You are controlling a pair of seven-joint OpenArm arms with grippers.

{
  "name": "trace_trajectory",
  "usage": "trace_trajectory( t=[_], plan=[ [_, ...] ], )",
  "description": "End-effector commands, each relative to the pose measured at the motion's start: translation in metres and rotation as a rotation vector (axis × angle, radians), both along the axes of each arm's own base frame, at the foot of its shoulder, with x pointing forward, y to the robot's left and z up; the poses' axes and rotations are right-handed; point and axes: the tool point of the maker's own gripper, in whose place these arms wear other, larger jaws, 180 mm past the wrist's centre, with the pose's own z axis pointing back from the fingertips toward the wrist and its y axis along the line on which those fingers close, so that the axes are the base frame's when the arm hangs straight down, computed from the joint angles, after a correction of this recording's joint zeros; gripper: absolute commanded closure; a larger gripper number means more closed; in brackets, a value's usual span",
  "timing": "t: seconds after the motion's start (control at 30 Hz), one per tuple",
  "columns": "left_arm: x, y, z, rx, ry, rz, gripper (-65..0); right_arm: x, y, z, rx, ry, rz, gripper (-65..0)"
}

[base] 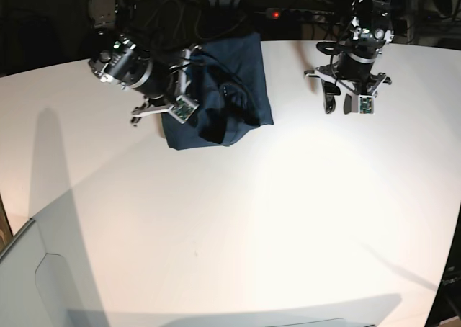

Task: Fold the T-shirt properly
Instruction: 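Tuck the loose fabric edge into the bundle with the right gripper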

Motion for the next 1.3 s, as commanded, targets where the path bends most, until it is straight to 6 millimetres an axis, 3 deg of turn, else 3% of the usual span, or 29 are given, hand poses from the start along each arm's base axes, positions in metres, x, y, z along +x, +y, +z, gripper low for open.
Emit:
trace_trajectory(
  t=[0.0,0.17,0.33,0.47,0.6,0.83,0.9,1.07,1.17,1.27],
  plan=[
    [0.004,0.001,0.01,0.008,-0.04,-0.005,-23.9,-0.004,0.015,0.013,0.044,-0.031,0.047,-0.2],
    [0.004,0.001,0.01,0.008,-0.04,-0.005,-23.9,-0.04,0.056,0.014,0.061,-0.013,0.237,-0.2],
    [0.005,0.005,0.011,0.014,-0.043,0.001,-23.9,-0.066,0.067,0.008,0.04,0.009,0.363,-0.2],
    [0.007,0.027,0.018,0.04,-0.059,0.06,-23.9,-0.069,0.055,0.002,0.0,0.012,0.381,-0.2],
    [0.008,0.043,0.023,0.062,-0.072,0.095,-24.1,-0.053,0.042,0.016,-0.018,-0.047,0.344,-0.2],
    [0.002,0.047,0.021,0.068,-0.059,0.105,-24.1,-0.048,0.043,0.024,-0.006,-0.069,0.324,-1.1],
    [0.002,0.047,0.021,0.068,-0.058,0.104,-24.0,-0.051,0.045,0.023,0.0,-0.061,0.327,-7.3],
    [0.002,0.046,0.021,0.067,-0.058,0.103,-24.0,-0.057,0.053,0.025,0.037,-0.046,0.307,-30.3],
    [0.002,0.046,0.02,0.066,-0.057,0.102,-24.0,-0.056,0.057,0.029,0.057,-0.05,0.297,-36.0],
    [0.002,0.046,0.02,0.066,-0.057,0.102,-24.0,-0.051,0.064,0.033,0.08,-0.059,0.283,-36.4]
  ],
)
